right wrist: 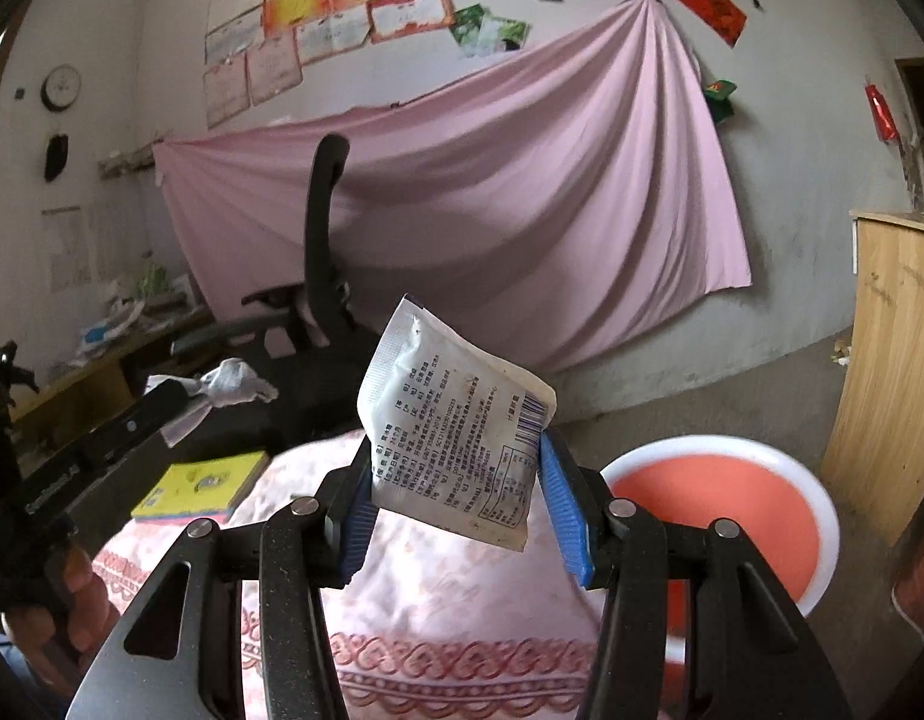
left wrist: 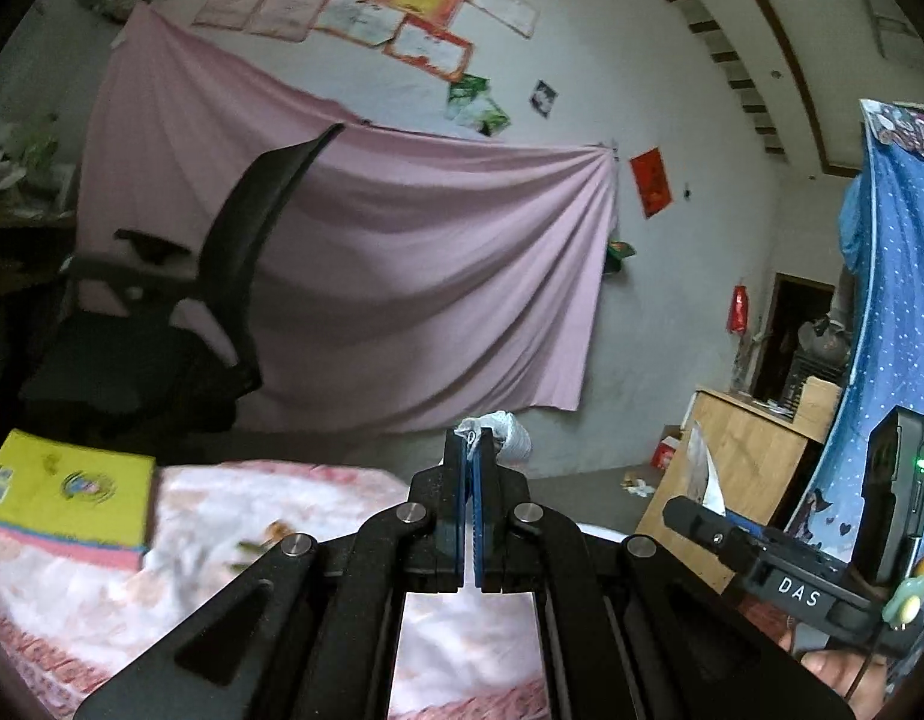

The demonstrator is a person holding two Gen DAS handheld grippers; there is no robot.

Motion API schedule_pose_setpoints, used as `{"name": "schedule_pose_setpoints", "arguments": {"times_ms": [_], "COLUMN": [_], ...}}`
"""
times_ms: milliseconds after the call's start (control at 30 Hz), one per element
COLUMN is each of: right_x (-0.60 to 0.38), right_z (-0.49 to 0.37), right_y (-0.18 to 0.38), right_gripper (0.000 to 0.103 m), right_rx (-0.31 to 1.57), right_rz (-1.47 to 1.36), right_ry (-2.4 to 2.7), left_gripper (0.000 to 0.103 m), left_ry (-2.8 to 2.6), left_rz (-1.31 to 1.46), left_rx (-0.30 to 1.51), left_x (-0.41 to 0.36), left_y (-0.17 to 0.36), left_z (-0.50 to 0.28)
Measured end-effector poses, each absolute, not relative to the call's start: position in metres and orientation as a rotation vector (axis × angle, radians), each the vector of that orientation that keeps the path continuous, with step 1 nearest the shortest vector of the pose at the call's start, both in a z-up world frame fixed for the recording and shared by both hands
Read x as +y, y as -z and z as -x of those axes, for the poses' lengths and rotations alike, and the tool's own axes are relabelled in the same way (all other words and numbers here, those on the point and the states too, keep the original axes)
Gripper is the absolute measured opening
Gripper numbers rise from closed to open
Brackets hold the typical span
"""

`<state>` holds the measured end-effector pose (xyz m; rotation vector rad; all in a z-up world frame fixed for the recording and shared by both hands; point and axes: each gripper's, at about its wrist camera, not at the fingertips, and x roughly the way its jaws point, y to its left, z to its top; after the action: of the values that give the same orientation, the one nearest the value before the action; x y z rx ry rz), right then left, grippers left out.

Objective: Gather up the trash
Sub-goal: 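Lift and carry the white sachet and white wrapper over the orange basin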

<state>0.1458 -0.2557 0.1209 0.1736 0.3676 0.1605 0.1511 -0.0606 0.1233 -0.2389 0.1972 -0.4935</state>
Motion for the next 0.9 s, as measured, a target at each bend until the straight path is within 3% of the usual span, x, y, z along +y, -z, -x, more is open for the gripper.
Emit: {"name": "schedule_pose_setpoints", "arguments": {"times_ms": [433,900], "right_x": [-0.324,-0.369], "right_z": [-0.152,-0.168], "right_y": [-0.149,-0.088], "right_gripper": [0.048,0.048], "right_rx": [0.324,0.273], "right_rz": [-0.135,-0.241], "right_ry": [-0.060,-0.010], "left_gripper": [0.000,0.000], "left_ry": [0.588,0.615], "left_rz": [0.247,0.140], "left_rx": [0.186,0.246], "left_x": [-0.147,-0.204], "left_y": [-0.145,-0.122], "left_z": [-0.191,-0.209]}}
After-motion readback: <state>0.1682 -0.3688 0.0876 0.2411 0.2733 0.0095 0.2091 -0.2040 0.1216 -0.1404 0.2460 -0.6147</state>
